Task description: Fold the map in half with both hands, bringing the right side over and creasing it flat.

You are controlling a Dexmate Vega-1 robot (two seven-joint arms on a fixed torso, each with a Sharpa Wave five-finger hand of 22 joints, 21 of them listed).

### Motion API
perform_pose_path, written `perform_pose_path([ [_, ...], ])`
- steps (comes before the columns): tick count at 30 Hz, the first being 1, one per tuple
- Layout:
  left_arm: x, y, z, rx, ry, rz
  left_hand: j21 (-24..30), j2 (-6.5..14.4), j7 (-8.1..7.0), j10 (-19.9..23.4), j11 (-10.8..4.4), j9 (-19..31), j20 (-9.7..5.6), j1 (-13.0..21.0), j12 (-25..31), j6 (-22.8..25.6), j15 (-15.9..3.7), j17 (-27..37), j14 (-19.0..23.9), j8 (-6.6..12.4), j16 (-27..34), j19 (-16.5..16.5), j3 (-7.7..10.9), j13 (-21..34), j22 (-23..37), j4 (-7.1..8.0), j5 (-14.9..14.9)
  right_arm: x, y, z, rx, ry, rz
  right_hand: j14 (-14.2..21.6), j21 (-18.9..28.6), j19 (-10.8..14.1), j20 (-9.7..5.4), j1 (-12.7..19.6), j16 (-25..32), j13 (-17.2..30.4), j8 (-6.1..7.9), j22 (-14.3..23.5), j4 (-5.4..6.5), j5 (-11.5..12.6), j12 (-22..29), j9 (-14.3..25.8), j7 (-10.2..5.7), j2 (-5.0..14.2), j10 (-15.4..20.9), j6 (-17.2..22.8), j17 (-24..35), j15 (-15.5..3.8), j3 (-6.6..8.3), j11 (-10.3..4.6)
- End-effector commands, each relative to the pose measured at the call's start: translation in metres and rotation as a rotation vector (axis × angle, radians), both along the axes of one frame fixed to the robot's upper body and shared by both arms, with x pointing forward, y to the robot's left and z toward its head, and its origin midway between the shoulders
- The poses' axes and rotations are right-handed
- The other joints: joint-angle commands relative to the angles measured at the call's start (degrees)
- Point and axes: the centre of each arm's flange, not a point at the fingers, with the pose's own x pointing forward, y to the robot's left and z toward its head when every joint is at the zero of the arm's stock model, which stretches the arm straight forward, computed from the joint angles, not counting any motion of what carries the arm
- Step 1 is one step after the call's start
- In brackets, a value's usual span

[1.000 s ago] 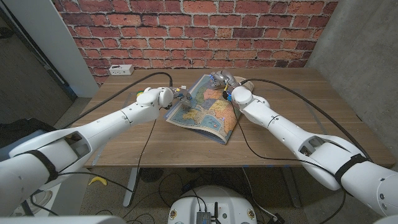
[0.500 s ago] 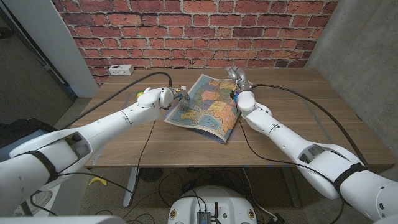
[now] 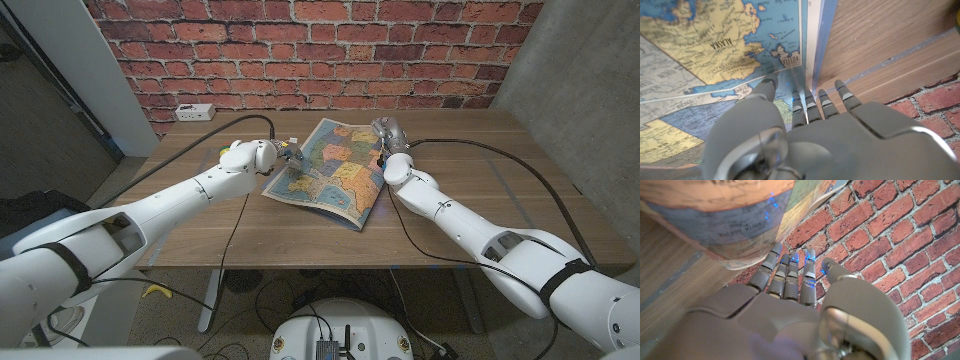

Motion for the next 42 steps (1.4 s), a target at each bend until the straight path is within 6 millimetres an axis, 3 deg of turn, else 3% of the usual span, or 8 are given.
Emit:
perform_pose_path([
  [1, 0.002, 0.002, 0.002, -0.008, 0.0, -0.007, -0.18, -0.05, 0.18, 0.51, 0.12, 0.15, -0.05, 0.52, 0.25, 0.29, -0.18, 0.0, 0.51, 0.43, 0.23, 0.33, -0.1, 0.01, 0.1, 0.19, 0.1, -0.001, -0.008, -0.01, -0.217, 0.026, -0.202, -0.66, -0.76, -1.25, -0.89, 1.15, -0.38, 0.03, 0.38, 0.08, -0.71, 0.02, 0.58, 0.28, -0.88, -0.22, 0.99, 1.24, -0.39, -1.72, 0.23, -1.1],
  [11, 0.003, 0.001, 0.003, -0.01, -0.001, -0.015, -0.27, -0.05, 0.13, 0.43, -0.06, 0.15, -0.21, 0.54, 0.25, 0.29, -0.12, -0.01, 0.24, 0.42, 0.1, 0.4, -0.39, 0.0, 0.12, 0.29, 0.04, -0.004, -0.007, -0.015, -0.358, 0.101, -0.305, -3.22, -2.75, -4.39, -1.46, 1.7, -1.06, -0.12, -0.17, 0.06, -1.64, -0.76, 0.3, 0.29, -2.86, -1.03, 0.58, 0.65, -1.77, -4.9, -0.61, -2.77],
  [18, 0.004, 0.001, 0.003, -0.012, 0.0, -0.015, -0.31, -0.04, 0.01, 0.42, -0.11, 0.16, -0.3, 0.5, 0.27, 0.29, -0.22, -0.01, 0.22, 0.41, 0.1, 0.46, -0.57, 0.0, 0.13, 0.38, 0.01, 0.0, -0.008, -0.023, -0.435, 0.246, -0.301, -7.09, -4.18, -5.94, -1.34, -0.73, -1.53, -0.5, -1.54, 0.09, -0.38, -1.9, -1.09, 0.2, -5.77, -1.21, -6.35, -7.1, -4.0, -6.24, -3.47, -4.78],
  [20, 0.004, 0.001, 0.003, -0.013, 0.002, -0.014, -0.33, -0.03, 0.08, 0.42, -0.08, 0.16, -0.29, 0.49, 0.28, 0.23, -0.16, -0.01, 0.2, 0.39, 0.09, 0.46, -0.63, 0.0, 0.13, 0.41, 0.0, 0.001, -0.008, -0.025, -0.449, 0.289, -0.297, -8.33, -4.86, -7.38, -1.45, -3.48, -1.34, -0.67, -1.42, 0.09, 1.45, -2.47, -1.02, 0.1, -6.42, -1.04, -8.78, -9.98, -4.74, -6.18, -5.19, -5.76],
  [22, 0.004, 0.001, 0.003, -0.013, 0.001, -0.014, -0.35, -0.02, 0.08, 0.42, -0.08, 0.16, -0.31, 0.48, 0.29, 0.26, -0.13, -0.01, 0.18, 0.4, 0.09, 0.48, -0.69, 0.0, 0.14, 0.44, 0.0, 0.003, -0.007, -0.028, -0.457, 0.343, -0.264, -9.78, -5.17, -8.35, -1.55, -8.53, -1.12, -0.83, -1.68, 0.07, 4.82, -3.14, -0.93, -0.11, -6.82, -1.13, -10.98, -14.8, -5.47, -6.23, -7.77, -5.69],
  [30, 0.005, 0.002, 0.003, -0.014, -0.001, -0.013, -0.41, 0.09, 0.11, 0.47, -0.04, 0.17, -0.36, 0.45, 0.33, 0.26, -0.18, -0.01, 0.2, 0.39, 0.11, 0.51, -0.88, 0.0, 0.15, 0.55, 0.0, 0.014, 0.004, -0.044, -0.54, 0.549, -0.204, -18.61, -6.06, -17.24, -3.53, -19.55, -2.0, -1.07, -1.73, -0.08, 11.64, -2.59, -1.29, -0.57, -7.83, -2.0, -22.54, -29.5, -8.0, -5.87, -12.53, -7.29],
  [34, 0.006, 0.001, 0.004, -0.013, -0.002, -0.013, -0.44, 0.15, 0.09, 0.47, -0.02, 0.17, -0.39, 0.45, 0.34, 0.19, -0.22, -0.01, 0.18, 0.37, 0.1, 0.54, -0.95, 0.0, 0.16, 0.6, 0.0, 0.02, 0.008, -0.05, -0.557, 0.649, -0.178, -26.61, -6.43, -25.5, -3.16, -23.75, -2.27, -1.23, -1.56, -0.17, 13.84, -1.79, -1.6, -0.7, -7.17, -2.42, -32.58, -37.58, -9.09, -5.82, -13.79, -7.98],
  [42, 0.005, 0.002, 0.004, -0.016, -0.003, -0.012, -0.48, 0.32, 0.16, 0.5, 0.06, 0.17, -0.45, 0.49, 0.38, 0.16, -0.24, -0.02, 0.19, 0.36, 0.11, 0.62, -1.08, 0.0, 0.17, 0.67, 0.02, 0.026, 0.01, -0.053, -0.567, 0.745, -0.139, -36.98, -6.53, -35.75, -4.5, -32.35, -2.14, -1.23, -1.0, -0.12, 16.21, -0.95, -1.15, -0.61, -6.56, -2.61, -41.68, -43.25, -8.77, -4.76, -17.03, -7.53],
])
